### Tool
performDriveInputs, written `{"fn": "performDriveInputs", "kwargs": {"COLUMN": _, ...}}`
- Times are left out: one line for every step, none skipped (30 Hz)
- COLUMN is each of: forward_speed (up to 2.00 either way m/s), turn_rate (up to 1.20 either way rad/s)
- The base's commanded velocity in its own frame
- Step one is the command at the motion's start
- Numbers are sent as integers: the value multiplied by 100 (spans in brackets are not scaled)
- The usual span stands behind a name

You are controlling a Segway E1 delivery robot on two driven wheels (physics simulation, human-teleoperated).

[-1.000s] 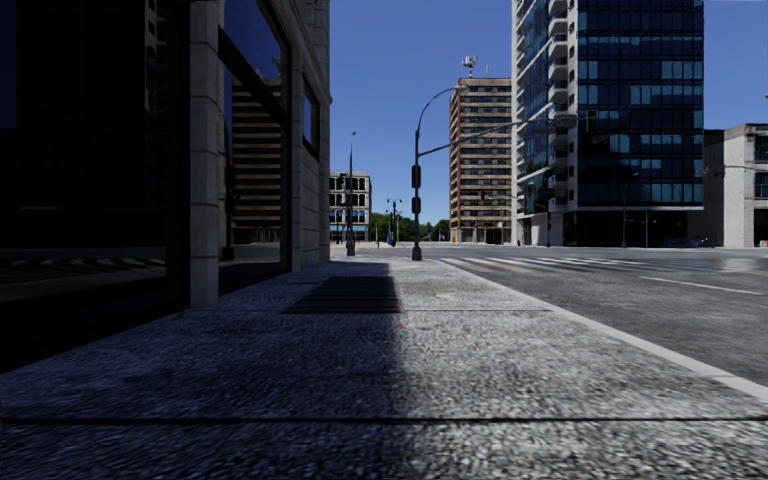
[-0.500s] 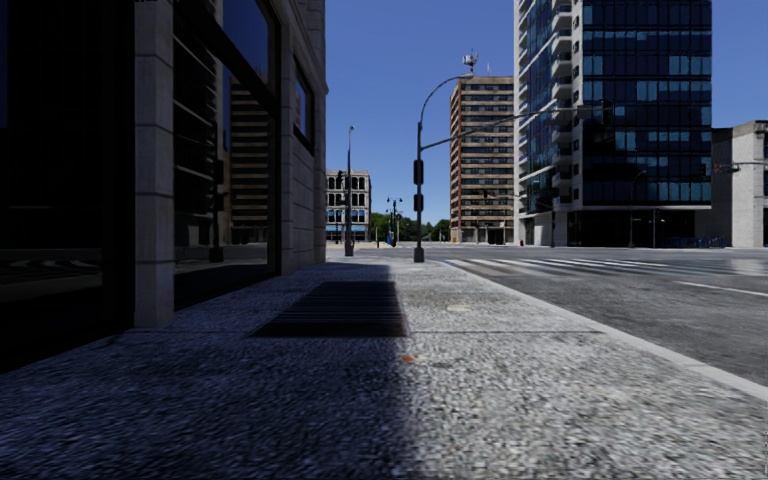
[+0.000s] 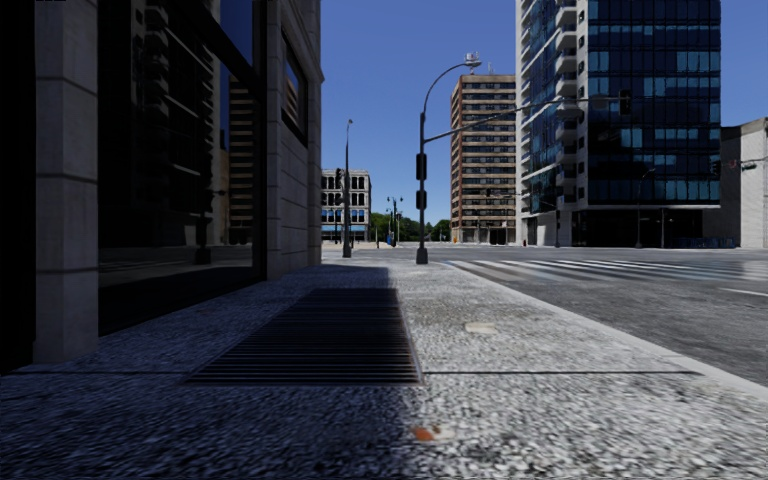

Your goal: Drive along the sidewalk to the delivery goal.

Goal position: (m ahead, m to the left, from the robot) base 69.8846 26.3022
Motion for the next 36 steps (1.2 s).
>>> {"fn": "performDriveInputs", "kwargs": {"forward_speed": 200, "turn_rate": 0}}
{"fn": "performDriveInputs", "kwargs": {"forward_speed": 200, "turn_rate": 0}}
{"fn": "performDriveInputs", "kwargs": {"forward_speed": 200, "turn_rate": 0}}
{"fn": "performDriveInputs", "kwargs": {"forward_speed": 200, "turn_rate": 0}}
{"fn": "performDriveInputs", "kwargs": {"forward_speed": 200, "turn_rate": 0}}
{"fn": "performDriveInputs", "kwargs": {"forward_speed": 200, "turn_rate": 0}}
{"fn": "performDriveInputs", "kwargs": {"forward_speed": 200, "turn_rate": 0}}
{"fn": "performDriveInputs", "kwargs": {"forward_speed": 200, "turn_rate": 0}}
{"fn": "performDriveInputs", "kwargs": {"forward_speed": 200, "turn_rate": 0}}
{"fn": "performDriveInputs", "kwargs": {"forward_speed": 200, "turn_rate": 0}}
{"fn": "performDriveInputs", "kwargs": {"forward_speed": 200, "turn_rate": 0}}
{"fn": "performDriveInputs", "kwargs": {"forward_speed": 200, "turn_rate": 0}}
{"fn": "performDriveInputs", "kwargs": {"forward_speed": 200, "turn_rate": 0}}
{"fn": "performDriveInputs", "kwargs": {"forward_speed": 200, "turn_rate": 0}}
{"fn": "performDriveInputs", "kwargs": {"forward_speed": 200, "turn_rate": 0}}
{"fn": "performDriveInputs", "kwargs": {"forward_speed": 200, "turn_rate": 0}}
{"fn": "performDriveInputs", "kwargs": {"forward_speed": 200, "turn_rate": 0}}
{"fn": "performDriveInputs", "kwargs": {"forward_speed": 200, "turn_rate": 0}}
{"fn": "performDriveInputs", "kwargs": {"forward_speed": 200, "turn_rate": 0}}
{"fn": "performDriveInputs", "kwargs": {"forward_speed": 200, "turn_rate": 0}}
{"fn": "performDriveInputs", "kwargs": {"forward_speed": 200, "turn_rate": 0}}
{"fn": "performDriveInputs", "kwargs": {"forward_speed": 200, "turn_rate": 0}}
{"fn": "performDriveInputs", "kwargs": {"forward_speed": 200, "turn_rate": 0}}
{"fn": "performDriveInputs", "kwargs": {"forward_speed": 200, "turn_rate": 0}}
{"fn": "performDriveInputs", "kwargs": {"forward_speed": 200, "turn_rate": 0}}
{"fn": "performDriveInputs", "kwargs": {"forward_speed": 200, "turn_rate": 0}}
{"fn": "performDriveInputs", "kwargs": {"forward_speed": 200, "turn_rate": 0}}
{"fn": "performDriveInputs", "kwargs": {"forward_speed": 200, "turn_rate": 0}}
{"fn": "performDriveInputs", "kwargs": {"forward_speed": 200, "turn_rate": 0}}
{"fn": "performDriveInputs", "kwargs": {"forward_speed": 200, "turn_rate": 0}}
{"fn": "performDriveInputs", "kwargs": {"forward_speed": 200, "turn_rate": 0}}
{"fn": "performDriveInputs", "kwargs": {"forward_speed": 200, "turn_rate": 0}}
{"fn": "performDriveInputs", "kwargs": {"forward_speed": 200, "turn_rate": 0}}
{"fn": "performDriveInputs", "kwargs": {"forward_speed": 200, "turn_rate": 0}}
{"fn": "performDriveInputs", "kwargs": {"forward_speed": 200, "turn_rate": 0}}
{"fn": "performDriveInputs", "kwargs": {"forward_speed": 200, "turn_rate": 0}}
